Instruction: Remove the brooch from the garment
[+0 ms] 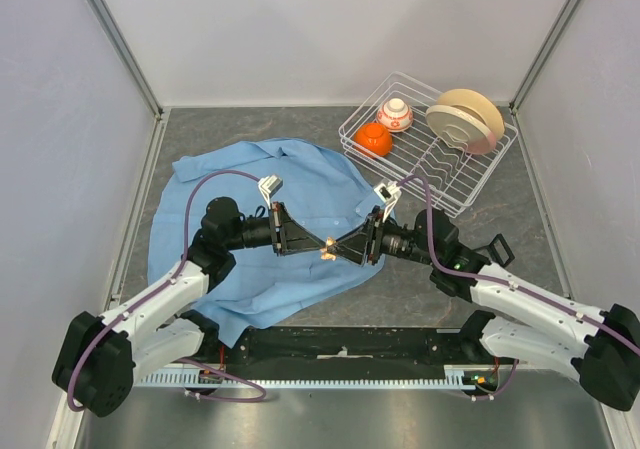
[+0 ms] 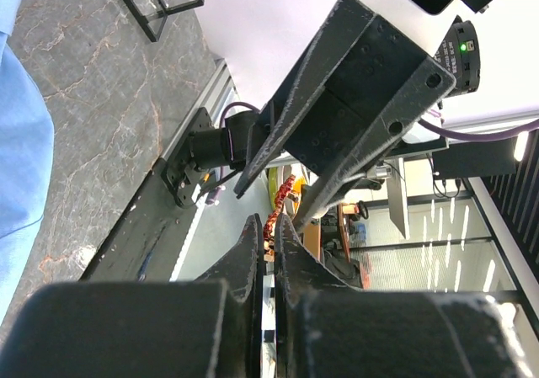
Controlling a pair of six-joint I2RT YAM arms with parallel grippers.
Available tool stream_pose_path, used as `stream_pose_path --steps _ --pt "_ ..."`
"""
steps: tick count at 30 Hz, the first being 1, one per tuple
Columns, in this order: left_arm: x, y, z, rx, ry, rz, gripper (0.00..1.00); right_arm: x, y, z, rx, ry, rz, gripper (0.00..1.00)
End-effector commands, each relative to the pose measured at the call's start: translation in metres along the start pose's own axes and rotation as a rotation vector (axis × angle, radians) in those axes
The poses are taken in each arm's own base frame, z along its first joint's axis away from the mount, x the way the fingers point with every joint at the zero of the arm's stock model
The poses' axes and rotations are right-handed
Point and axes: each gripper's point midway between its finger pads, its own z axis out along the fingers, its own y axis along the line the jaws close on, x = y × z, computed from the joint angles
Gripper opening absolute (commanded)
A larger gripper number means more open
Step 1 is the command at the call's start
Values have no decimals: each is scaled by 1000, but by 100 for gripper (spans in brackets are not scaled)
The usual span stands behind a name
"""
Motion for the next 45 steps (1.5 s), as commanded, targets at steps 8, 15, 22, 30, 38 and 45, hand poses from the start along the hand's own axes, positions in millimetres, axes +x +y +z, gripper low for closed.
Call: stream_pose_path --steps 8,15,22,30,38,45 --pt "-2 -23 1 76 22 52 2 -17 18 5 -89 -38 -17 32" --pt "-3 -26 1 83 23 53 2 -14 19 8 -113 -31 -5 27" --pt "-2 -25 1 80 25 48 2 -13 17 9 -104 -26 -4 27" --pt "-13 -15 -2 -44 -6 162 2 2 -14 -10 82 36 -78 53" --pt "-68 -10 -33 -351 -248 652 2 -14 -39 -21 318 -6 21 59" --pt "-73 -52 -52 -280 -338 1038 2 -58 -32 -4 436 -169 456 51"
